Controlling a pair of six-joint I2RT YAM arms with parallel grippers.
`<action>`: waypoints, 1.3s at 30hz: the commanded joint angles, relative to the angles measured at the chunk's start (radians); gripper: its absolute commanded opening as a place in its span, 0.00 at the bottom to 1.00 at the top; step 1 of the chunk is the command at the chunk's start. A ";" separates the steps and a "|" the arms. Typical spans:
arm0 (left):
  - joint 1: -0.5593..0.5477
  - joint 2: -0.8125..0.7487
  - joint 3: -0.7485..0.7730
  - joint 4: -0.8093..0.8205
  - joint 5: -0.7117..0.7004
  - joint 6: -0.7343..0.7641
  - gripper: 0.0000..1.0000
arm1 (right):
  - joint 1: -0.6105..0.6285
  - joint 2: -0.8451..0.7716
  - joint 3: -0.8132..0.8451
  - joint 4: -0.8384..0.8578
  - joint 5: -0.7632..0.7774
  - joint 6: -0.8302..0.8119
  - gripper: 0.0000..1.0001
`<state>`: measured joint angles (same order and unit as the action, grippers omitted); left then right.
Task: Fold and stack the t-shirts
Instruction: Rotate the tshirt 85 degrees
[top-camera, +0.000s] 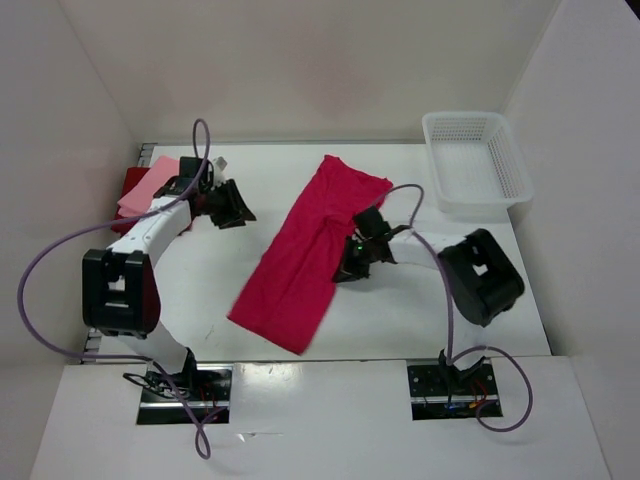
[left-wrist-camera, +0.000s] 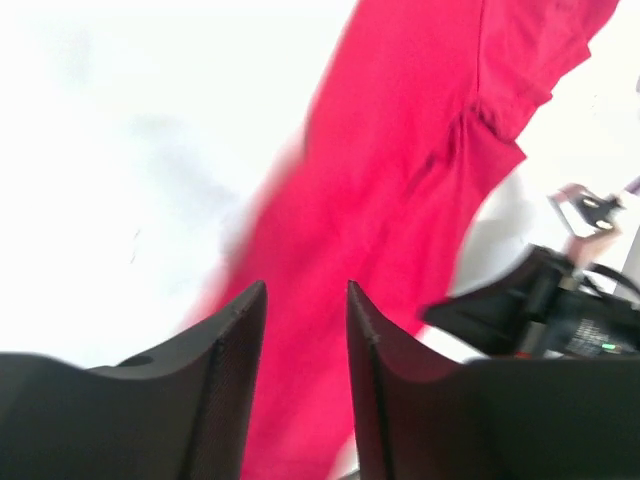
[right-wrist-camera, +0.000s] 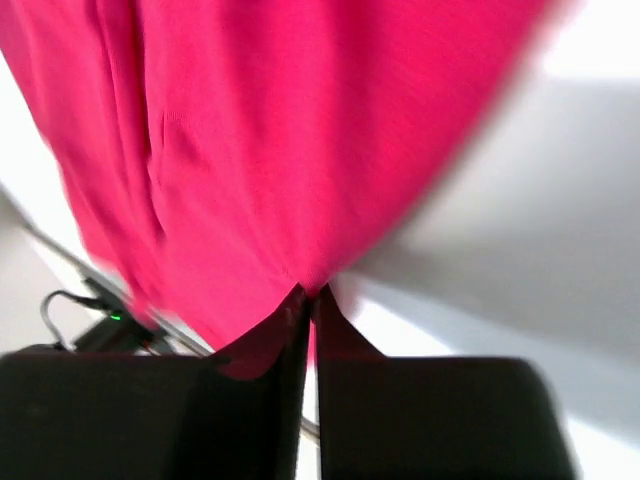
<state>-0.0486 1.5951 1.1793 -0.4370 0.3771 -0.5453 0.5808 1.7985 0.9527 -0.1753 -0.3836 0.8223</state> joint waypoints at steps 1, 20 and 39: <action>-0.048 0.098 0.115 0.078 0.009 0.027 0.47 | -0.117 -0.125 -0.061 -0.251 -0.034 -0.207 0.11; -0.226 0.931 0.932 -0.011 -0.030 0.064 0.44 | -0.259 -0.297 -0.092 -0.174 -0.153 -0.207 0.52; -0.130 1.111 1.404 -0.197 -0.158 -0.103 0.00 | -0.309 -0.315 -0.077 -0.153 -0.184 -0.236 0.52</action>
<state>-0.2447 2.7670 2.6041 -0.6216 0.2790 -0.5968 0.2890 1.5208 0.8703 -0.3611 -0.5549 0.6079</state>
